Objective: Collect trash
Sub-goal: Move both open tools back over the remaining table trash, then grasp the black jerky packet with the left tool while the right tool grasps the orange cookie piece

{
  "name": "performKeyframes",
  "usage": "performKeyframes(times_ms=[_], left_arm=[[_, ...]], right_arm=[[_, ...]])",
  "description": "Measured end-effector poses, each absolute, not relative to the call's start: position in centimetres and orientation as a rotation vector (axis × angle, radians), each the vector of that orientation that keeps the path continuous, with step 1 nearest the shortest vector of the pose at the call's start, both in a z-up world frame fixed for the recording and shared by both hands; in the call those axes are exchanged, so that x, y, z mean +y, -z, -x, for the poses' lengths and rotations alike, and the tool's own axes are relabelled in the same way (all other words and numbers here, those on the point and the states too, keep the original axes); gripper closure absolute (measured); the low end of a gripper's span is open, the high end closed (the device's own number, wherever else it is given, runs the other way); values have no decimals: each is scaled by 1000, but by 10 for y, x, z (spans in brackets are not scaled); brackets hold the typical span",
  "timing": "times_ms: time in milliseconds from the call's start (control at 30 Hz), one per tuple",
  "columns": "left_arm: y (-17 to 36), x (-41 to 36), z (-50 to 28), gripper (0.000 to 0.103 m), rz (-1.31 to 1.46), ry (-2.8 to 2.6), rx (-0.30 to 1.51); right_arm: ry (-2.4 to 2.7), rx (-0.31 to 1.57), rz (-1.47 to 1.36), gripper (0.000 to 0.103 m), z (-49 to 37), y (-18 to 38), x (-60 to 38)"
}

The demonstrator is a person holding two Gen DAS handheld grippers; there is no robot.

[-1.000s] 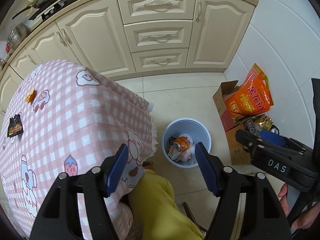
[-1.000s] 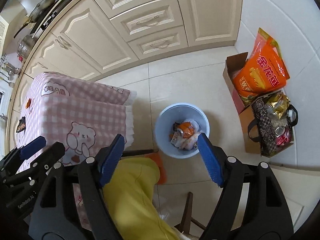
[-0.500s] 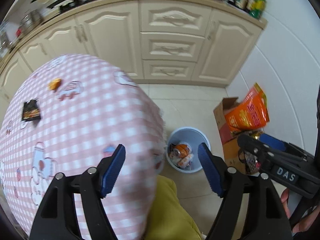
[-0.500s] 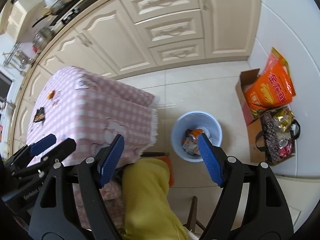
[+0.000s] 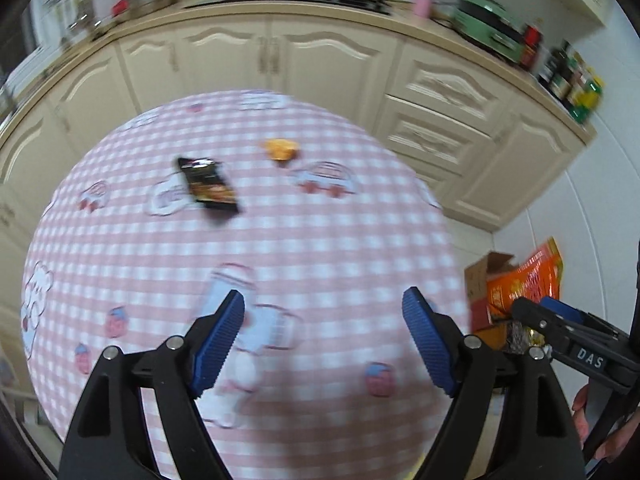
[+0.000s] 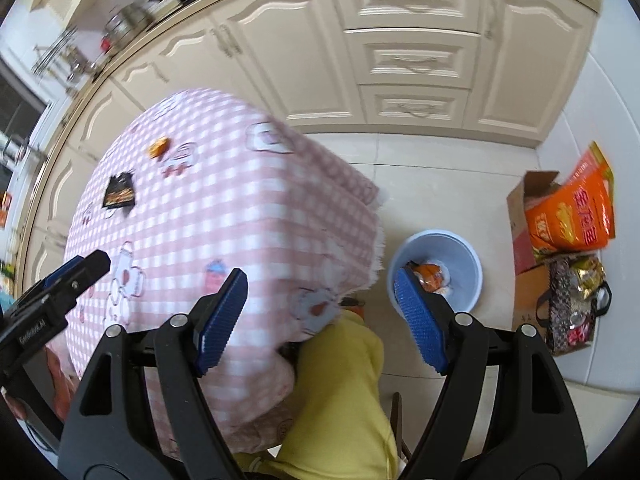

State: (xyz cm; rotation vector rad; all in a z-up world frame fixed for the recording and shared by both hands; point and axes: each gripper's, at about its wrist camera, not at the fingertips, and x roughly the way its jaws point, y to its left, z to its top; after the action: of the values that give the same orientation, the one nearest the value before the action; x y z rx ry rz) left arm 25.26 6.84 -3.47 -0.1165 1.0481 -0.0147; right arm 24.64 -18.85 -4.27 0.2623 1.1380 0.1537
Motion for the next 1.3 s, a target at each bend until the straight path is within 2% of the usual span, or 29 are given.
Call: performKeyframes(times_ms=[433, 867, 933, 1000, 1033, 1133, 1300], left_arm=[[41, 159, -304, 22, 239, -75, 1089], [95, 186, -383, 23, 215, -177, 1144], [104, 189, -390, 38, 205, -172, 1145], [102, 186, -391, 66, 126, -191, 1113], [102, 188, -391, 71, 121, -200, 1114], [100, 202, -391, 75, 189, -162, 1119], [97, 228, -386, 75, 266, -180, 1121]], right_arm=[[-247, 1151, -151, 26, -288, 18, -99], [-260, 1189, -113, 26, -360, 32, -54], [-258, 1204, -111, 26, -373, 40, -47], [-258, 1211, -111, 26, -382, 46, -41], [-261, 1214, -105, 26, -388, 49, -35], [-277, 1221, -86, 26, -403, 56, -17], [-304, 1231, -21, 26, -421, 69, 23]])
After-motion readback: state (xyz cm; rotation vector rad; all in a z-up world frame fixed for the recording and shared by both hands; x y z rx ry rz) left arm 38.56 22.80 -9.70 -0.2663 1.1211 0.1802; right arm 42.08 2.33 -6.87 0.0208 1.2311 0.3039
